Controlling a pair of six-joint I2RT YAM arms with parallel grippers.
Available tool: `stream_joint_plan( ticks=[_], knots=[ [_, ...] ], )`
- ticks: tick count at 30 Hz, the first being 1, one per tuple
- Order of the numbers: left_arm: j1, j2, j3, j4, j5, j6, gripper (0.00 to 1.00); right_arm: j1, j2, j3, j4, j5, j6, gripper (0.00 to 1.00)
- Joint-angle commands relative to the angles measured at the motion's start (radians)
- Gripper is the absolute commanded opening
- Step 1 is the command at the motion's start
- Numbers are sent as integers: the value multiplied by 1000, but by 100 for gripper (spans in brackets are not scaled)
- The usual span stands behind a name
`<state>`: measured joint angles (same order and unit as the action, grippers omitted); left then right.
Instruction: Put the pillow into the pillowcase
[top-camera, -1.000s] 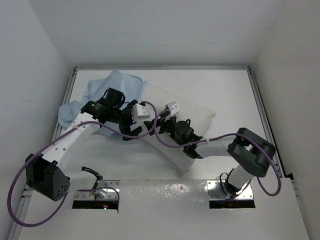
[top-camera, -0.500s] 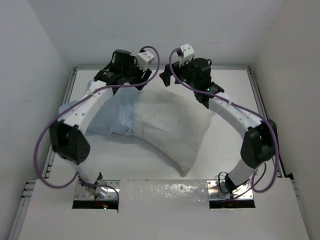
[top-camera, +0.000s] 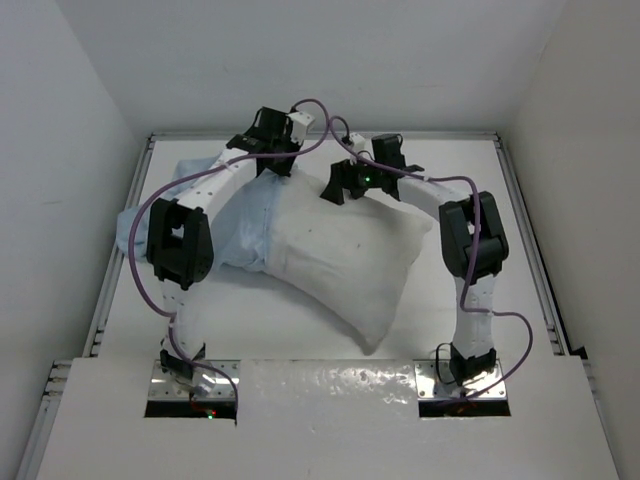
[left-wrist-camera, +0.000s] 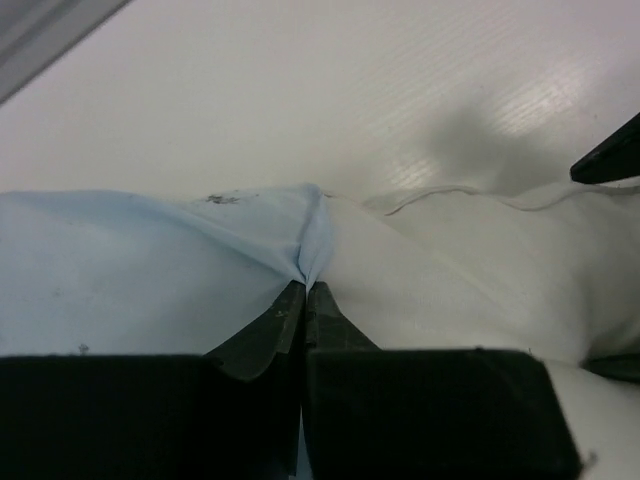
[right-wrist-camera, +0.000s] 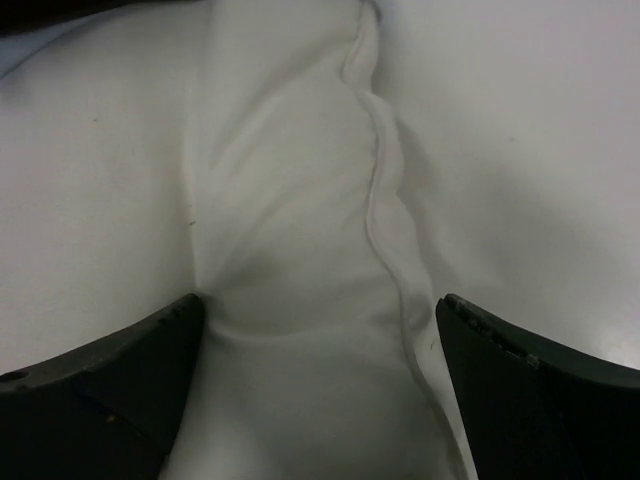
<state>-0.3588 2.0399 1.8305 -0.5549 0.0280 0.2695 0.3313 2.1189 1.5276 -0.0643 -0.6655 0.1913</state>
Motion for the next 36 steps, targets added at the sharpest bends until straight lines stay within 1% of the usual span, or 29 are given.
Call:
stream_joint_plan(
  ticks=[1, 2, 3, 4, 5, 6, 7, 8, 9, 10, 11, 12, 14, 15, 16, 17, 18, 19, 20, 22, 24, 25, 26, 28, 29, 31, 32, 34, 36],
  knots=[
    [6, -53, 4, -16, 53, -21, 0, 15, -71, -81, 44, -153, -38, 89],
    [6, -66, -5, -7, 59, -21, 0, 21, -82, -111, 43, -181, -47, 77],
    [6, -79, -20, 3, 70, -21, 0, 38, -89, -122, 32, -184, -59, 61],
    [4, -105, -23, 13, 94, -19, 0, 46, -97, -135, 12, -184, -73, 41],
    [3, -118, -25, 18, 120, -21, 0, 66, -121, -162, 1, -186, -82, 31],
    [0, -141, -25, 19, 133, -18, 0, 77, -143, -182, 14, -184, -82, 18],
    [-3, -148, -25, 19, 144, -18, 0, 87, -169, -217, 52, -181, -61, 0],
    [-15, -161, -27, 19, 151, -18, 0, 101, -207, -330, 131, -172, -32, 0],
    [-25, -182, -33, 23, 171, -13, 0, 138, -303, -402, 338, -113, 43, 0],
    [-34, -193, -36, 24, 184, -9, 0, 161, -359, -484, 438, -65, 65, 0],
    [-57, -205, -51, 23, 196, 9, 0, 217, -413, -620, 533, -2, 79, 0],
    [-69, -230, -59, 26, 225, 20, 0, 250, -510, -676, 678, 155, 88, 0],
    [-126, -268, -77, 4, 242, 63, 0, 331, -586, -800, 791, 301, 86, 0],
    [-155, -283, -82, -6, 242, 85, 0, 348, -638, -828, 893, 411, 94, 0],
    [-216, -299, -94, -20, 237, 108, 0, 360, -657, -869, 934, 453, 100, 0],
    [-250, -332, -127, -39, 201, 167, 0, 376, -674, -885, 970, 492, 106, 0],
    [-290, -354, -152, -39, 173, 193, 0, 379, -688, -896, 1029, 529, 125, 0],
    [-355, -372, -181, -37, 150, 213, 0, 382, -709, -917, 1053, 593, 128, 0],
    [-376, -391, -232, -36, 142, 247, 0, 390, -720, -929, 1083, 622, 131, 0],
    [-410, -429, -264, -40, 186, 272, 0, 400, -735, -957, 1176, 677, 123, 0],
    [-413, -432, -270, -68, 259, 289, 0, 419, -738, -969, 1260, 717, 111, 0],
    [-413, -431, -269, -77, 283, 293, 0, 426, -734, -980, 1291, 778, 103, 0],
    [-413, -429, -270, -92, 350, 300, 0, 436, -725, -986, 1354, 811, 99, 0],
    [-423, -428, -275, -111, 430, 329, 0, 436, -680, -982, 1411, 912, 109, 0],
    [-428, -428, -277, -129, 496, 335, 0, 436, -659, -975, 1449, 949, 120, 0],
    [-457, -425, -269, -155, 535, 370, 0, 434, -613, -943, 1465, 1018, 141, 0],
    [-462, -426, -269, -172, 558, 378, 0, 434, -573, -936, 1488, 1093, 164, 0],
    [-463, -437, -273, -178, 576, 382, 0, 434, -541, -943, 1527, 1171, 197, 0],
    [-462, -452, -284, -172, 550, 382, 0, 430, -513, -965, 1581, 1240, 235, 0]
  ],
)
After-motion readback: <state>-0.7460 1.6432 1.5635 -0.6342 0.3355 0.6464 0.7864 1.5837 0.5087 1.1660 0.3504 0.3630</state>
